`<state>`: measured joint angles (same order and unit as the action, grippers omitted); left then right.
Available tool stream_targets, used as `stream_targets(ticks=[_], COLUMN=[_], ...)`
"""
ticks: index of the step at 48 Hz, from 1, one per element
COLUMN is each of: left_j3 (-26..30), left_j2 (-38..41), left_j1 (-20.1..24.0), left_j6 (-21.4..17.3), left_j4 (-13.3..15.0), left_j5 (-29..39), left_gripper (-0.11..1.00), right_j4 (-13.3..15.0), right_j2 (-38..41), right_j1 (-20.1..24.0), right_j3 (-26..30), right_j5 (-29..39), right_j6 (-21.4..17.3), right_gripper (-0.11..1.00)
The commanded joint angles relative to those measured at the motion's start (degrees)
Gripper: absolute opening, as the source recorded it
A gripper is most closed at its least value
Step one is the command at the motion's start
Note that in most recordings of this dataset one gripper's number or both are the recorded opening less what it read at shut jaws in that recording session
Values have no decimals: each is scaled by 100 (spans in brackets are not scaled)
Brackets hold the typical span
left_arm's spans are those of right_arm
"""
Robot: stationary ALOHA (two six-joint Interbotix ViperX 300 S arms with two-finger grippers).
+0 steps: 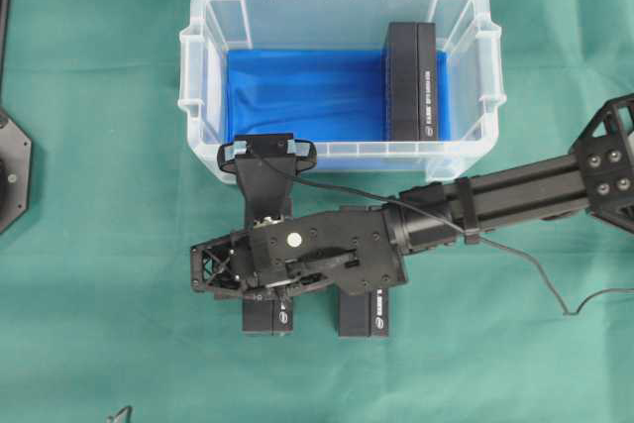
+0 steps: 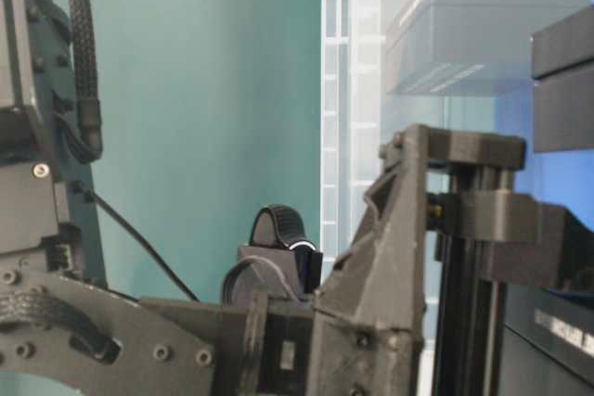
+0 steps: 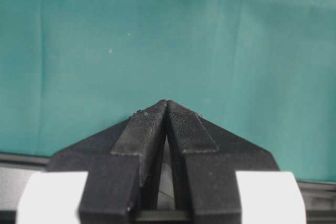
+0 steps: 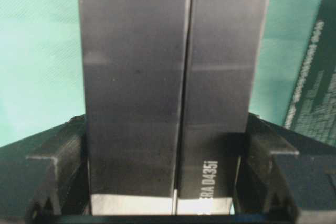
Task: Take the box out of the case with the right arm.
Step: 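Carry the box forward and lower it onto the table left of the first box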
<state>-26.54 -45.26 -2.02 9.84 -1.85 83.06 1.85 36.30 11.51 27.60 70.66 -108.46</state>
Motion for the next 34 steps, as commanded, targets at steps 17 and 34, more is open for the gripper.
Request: stream_targets(ticks=[17,34], left_j3=[141,149], left_j2=[-18,9], left_j1=[18,18], left_j6=[9,9], left_j4=[-9,-9], left_j5=[-18,-18], left_gripper=[0,0], right_j4=[44,123], right_j2=[-255,-545], right_j1=[35,18], right_j3=[70,149], right_j5=[-18,220], right_j6=[-44,-44], right_gripper=[89,89])
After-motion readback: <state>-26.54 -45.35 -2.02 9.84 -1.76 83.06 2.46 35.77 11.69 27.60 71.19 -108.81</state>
